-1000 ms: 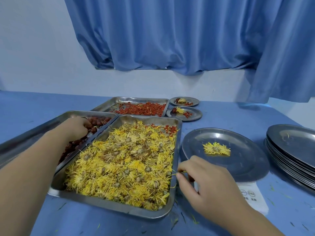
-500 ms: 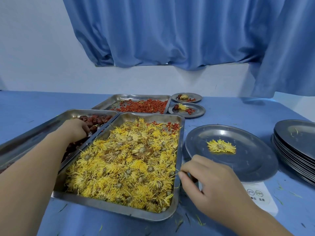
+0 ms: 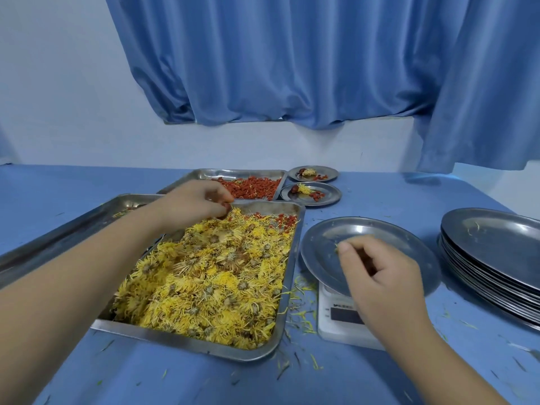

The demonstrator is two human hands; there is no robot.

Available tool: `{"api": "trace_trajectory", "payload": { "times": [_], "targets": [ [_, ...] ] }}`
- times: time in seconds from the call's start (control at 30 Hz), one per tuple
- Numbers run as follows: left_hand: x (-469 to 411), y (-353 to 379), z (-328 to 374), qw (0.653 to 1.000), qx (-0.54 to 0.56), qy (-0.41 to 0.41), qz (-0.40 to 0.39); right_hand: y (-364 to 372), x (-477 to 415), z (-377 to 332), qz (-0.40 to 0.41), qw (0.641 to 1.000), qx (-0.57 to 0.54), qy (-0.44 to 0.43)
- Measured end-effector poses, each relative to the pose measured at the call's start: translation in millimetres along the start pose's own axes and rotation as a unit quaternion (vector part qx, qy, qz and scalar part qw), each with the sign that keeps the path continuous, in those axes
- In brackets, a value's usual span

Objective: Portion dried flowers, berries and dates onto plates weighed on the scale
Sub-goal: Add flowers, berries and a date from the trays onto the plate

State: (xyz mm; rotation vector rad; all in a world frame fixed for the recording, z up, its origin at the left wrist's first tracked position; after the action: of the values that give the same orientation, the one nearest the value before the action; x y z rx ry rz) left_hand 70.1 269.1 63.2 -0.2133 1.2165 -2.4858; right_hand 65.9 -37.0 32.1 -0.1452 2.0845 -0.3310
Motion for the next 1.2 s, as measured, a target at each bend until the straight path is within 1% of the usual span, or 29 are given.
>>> {"api": "trace_trajectory", "payload": {
  "times": [0.13, 0.23, 0.33, 0.43, 0.63, 0.67, 0.7, 0.77, 0.83, 0.9, 1.0, 1.07, 1.13, 1.2],
  "targets": [
    [28.8, 57.4, 66.3, 0.995, -0.021, 0.069, -0.075, -22.9, -0.7, 17.1, 0.087, 0.990, -0.073, 0.088],
    [40.5, 98.0, 102.3, 0.987, -0.041, 0.107, -0.109, -36.7, -0.1, 28.1, 0.125, 0.980, -0.097, 0.121],
    [44.1, 129.4, 124.9, 0.982, -0.070, 0.131, -0.118, -45.8, 0.7, 36.0, 0.135, 0.977, -0.095, 0.134],
    [44.7, 149.2, 138.9, 0.976, -0.111, 0.151, -0.113, -50.6, -0.5, 36.9, 0.128, 0.980, -0.083, 0.126],
    [44.1, 159.3, 147.2, 0.967, -0.138, 0.172, -0.124, -46.3, -4.4, 33.6, 0.106, 0.986, -0.068, 0.111],
    [40.8, 154.4, 146.4, 0.968, -0.142, 0.171, -0.119, -42.4, -8.6, 33.2, 0.094, 0.987, -0.074, 0.110],
    [35.7, 147.4, 144.5, 0.968, -0.148, 0.169, -0.112, -35.2, -15.3, 33.1, 0.065, 0.988, -0.081, 0.111],
    [23.0, 129.3, 138.3, 0.969, -0.161, 0.163, -0.087, -16.0, -32.8, 32.0, -0.037, 0.991, -0.076, 0.107],
    [5.2, 107.2, 125.1, 0.974, -0.165, 0.143, -0.054, -1.1, -51.7, 30.9, -0.134, 0.986, -0.060, 0.080],
    [-14.1, 82.2, 103.0, 0.982, -0.159, 0.102, -0.009, 5.8, -69.9, 31.6, -0.197, 0.978, -0.042, 0.053],
    [-46.6, 47.3, 62.0, 0.986, -0.159, 0.023, 0.044, 8.6, -93.2, 42.0, -0.238, 0.970, -0.012, 0.040],
    [-70.0, 29.0, 35.1, 0.984, -0.159, -0.031, 0.069, 8.2, -106.6, 52.2, -0.233, 0.972, 0.027, 0.028],
    [-95.4, 14.5, 12.1, 0.985, -0.118, -0.077, 0.095, 8.4, -114.9, 64.2, -0.225, 0.972, 0.053, 0.031],
    [-119.1, 7.0, -2.6, 0.985, -0.082, -0.104, 0.113, 10.4, -118.1, 76.3, -0.235, 0.969, 0.069, 0.039]
  ]
}}
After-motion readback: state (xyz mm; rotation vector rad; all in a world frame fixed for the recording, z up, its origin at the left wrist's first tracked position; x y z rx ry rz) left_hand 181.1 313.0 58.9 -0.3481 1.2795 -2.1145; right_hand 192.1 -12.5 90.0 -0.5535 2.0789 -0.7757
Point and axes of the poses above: each hand's wrist, its own x-axis away from the middle knuckle, its own y-axis out of the palm, z = x × y, the point moved 9 cm from there along -x, towards the middle knuckle, and after that the axes turned 15 degrees about -y, right-handed, at the moved point
